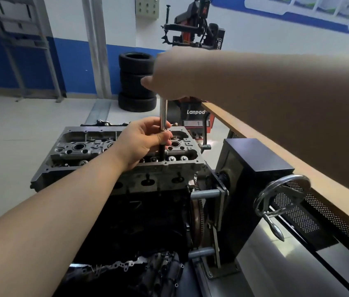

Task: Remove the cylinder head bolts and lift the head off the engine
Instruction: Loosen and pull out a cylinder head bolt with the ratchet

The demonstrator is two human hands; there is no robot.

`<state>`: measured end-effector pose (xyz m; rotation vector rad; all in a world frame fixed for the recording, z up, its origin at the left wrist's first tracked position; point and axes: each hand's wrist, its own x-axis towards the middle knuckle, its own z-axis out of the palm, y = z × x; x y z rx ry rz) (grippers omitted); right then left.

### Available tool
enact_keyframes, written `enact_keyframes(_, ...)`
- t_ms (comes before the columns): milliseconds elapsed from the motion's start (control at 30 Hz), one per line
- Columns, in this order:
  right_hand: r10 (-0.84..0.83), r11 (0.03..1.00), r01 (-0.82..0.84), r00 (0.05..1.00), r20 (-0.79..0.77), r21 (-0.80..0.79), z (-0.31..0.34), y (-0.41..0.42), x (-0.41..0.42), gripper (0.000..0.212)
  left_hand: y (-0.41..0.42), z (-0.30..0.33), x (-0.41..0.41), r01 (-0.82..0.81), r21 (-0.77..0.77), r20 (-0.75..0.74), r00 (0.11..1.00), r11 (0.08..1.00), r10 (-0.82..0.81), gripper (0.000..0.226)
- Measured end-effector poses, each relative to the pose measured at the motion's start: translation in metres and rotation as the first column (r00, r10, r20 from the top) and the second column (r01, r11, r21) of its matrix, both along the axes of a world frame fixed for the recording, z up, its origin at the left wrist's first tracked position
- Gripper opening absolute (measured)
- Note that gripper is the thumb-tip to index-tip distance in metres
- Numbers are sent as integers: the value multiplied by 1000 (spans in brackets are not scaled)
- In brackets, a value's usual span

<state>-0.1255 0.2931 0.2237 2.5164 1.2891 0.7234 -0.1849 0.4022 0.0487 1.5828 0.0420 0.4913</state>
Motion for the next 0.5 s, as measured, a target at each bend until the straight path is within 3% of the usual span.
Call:
enact_keyframes(100,96,987,-94,995,-9,129,-3,-6,5,65,0,-1,-1,20,51,3,1000,998,-20,18)
enact_keyframes(233,329,942,-313,934,-141,124,2,-24,33,43,-3,3,1,56,150,-39,998,987,-50,18)
enact_keyframes(300,386,919,-347,888,-250,186,0,-27,37,37,-3,3,0,50,135,-48,998,990,-44,18)
enact_keyframes(367,415,899,-348,872,-259,267,-5,-24,34,34,-2,1,-1,12,157,-33,999,988,-7,15)
enact_keyframes(433,316,919,-271,941,-121,287,-12,-14,27,36,-4,0,-1,-32,175,-14,999,984,35,11)
enact_keyframes(500,76,948,-95,994,74,303,-18,-2,21,35,-6,0,0,-63,180,-7,998,982,65,8)
